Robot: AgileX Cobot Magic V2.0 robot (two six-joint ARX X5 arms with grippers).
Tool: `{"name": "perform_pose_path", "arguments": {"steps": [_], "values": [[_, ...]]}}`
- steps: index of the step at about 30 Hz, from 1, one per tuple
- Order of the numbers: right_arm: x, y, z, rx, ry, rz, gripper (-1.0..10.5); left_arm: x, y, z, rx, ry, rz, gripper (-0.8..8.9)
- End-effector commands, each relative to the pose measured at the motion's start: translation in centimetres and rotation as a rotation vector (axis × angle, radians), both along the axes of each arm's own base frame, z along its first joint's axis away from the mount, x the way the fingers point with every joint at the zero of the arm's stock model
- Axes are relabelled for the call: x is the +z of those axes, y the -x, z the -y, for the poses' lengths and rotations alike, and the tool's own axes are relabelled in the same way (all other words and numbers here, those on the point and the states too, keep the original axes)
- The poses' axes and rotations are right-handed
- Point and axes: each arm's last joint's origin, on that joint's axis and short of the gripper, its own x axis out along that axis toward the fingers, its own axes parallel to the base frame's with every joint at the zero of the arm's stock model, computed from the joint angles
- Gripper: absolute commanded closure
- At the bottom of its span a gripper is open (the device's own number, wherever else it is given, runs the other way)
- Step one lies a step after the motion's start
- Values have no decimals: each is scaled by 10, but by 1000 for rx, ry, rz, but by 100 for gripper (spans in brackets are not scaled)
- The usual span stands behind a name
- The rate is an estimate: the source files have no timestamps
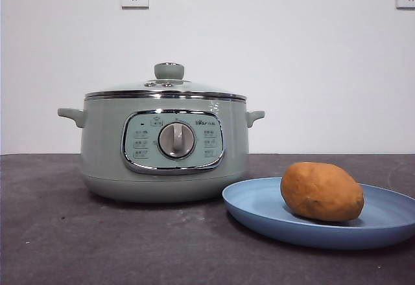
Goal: Take the potato out from the steamer,put the potato on the plate,close the lid
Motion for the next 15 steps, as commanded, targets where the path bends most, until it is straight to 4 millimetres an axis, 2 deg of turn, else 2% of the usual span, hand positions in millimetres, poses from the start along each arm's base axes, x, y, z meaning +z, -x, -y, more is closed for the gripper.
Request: {"name": "perform_pose_path", "arguments": {"steps": [1,15], "values": [[-6,0,0,-1,-11,-31,945,-5,-1,0,6,6,-12,817],[-8,0,-1,-5,-46,-59,945,-5,-1,0,6,6,-12,817]]}}
